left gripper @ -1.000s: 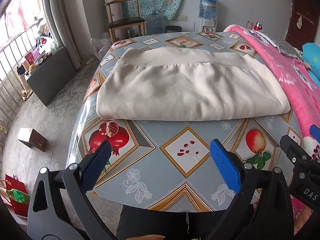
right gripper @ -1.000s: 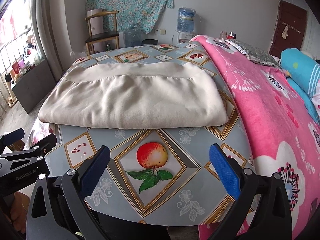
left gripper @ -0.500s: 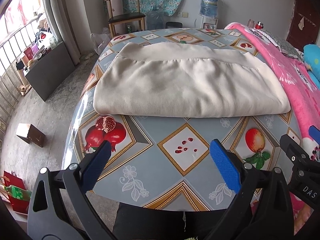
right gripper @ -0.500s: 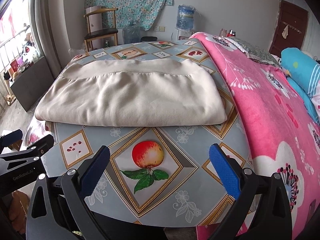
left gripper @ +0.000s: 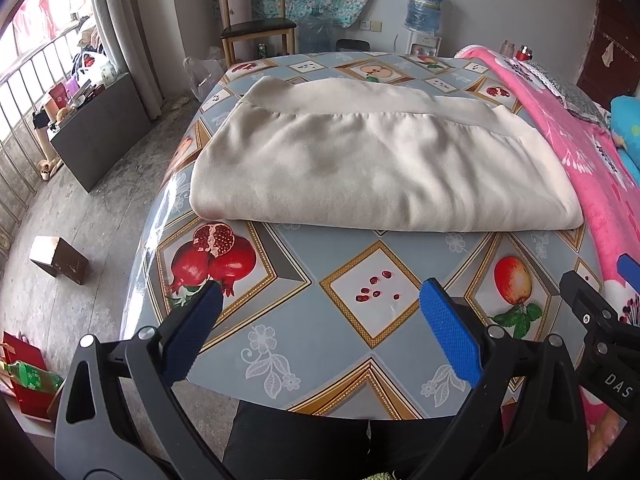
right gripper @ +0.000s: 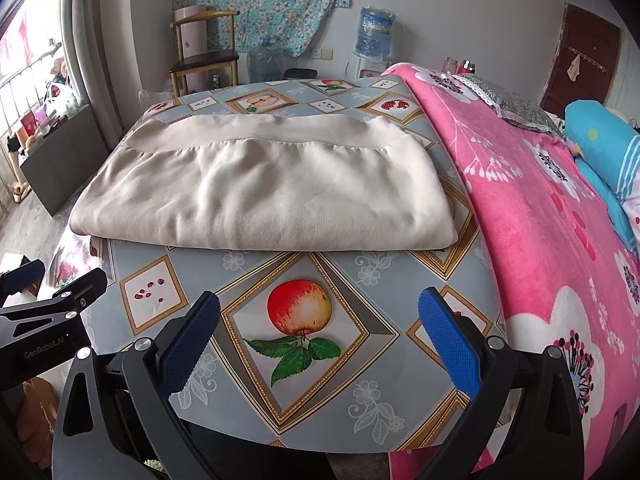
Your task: Fold large clothes
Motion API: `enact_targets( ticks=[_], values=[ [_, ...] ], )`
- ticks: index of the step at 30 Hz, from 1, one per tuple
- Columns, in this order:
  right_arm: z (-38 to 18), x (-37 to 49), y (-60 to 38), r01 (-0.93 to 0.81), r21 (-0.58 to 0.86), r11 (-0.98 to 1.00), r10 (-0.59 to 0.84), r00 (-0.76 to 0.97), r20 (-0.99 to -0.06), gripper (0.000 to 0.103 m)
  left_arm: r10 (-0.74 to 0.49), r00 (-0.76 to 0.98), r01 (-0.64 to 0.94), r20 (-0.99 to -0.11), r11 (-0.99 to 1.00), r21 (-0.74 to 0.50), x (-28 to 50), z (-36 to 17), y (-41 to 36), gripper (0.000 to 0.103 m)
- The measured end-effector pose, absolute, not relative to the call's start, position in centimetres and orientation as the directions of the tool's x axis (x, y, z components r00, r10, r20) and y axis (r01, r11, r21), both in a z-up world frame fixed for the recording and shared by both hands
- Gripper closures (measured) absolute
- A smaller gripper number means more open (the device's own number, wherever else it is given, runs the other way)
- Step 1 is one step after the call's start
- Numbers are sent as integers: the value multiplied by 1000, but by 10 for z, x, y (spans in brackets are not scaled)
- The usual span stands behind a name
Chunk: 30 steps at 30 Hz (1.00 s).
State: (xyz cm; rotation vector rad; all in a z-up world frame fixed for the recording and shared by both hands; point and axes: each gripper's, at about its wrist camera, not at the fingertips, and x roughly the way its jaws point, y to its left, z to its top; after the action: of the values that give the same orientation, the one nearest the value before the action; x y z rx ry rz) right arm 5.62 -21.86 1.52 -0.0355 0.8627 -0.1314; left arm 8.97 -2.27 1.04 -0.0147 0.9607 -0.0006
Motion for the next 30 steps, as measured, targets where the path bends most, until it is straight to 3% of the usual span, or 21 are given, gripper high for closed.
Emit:
enact_targets(
  ticks=[30],
  values=[
    [9, 59, -228, 124, -74, 990, -135, 620, -773, 6, -4, 568, 2, -823, 1000, -3, 90, 10, -30, 8]
  ],
)
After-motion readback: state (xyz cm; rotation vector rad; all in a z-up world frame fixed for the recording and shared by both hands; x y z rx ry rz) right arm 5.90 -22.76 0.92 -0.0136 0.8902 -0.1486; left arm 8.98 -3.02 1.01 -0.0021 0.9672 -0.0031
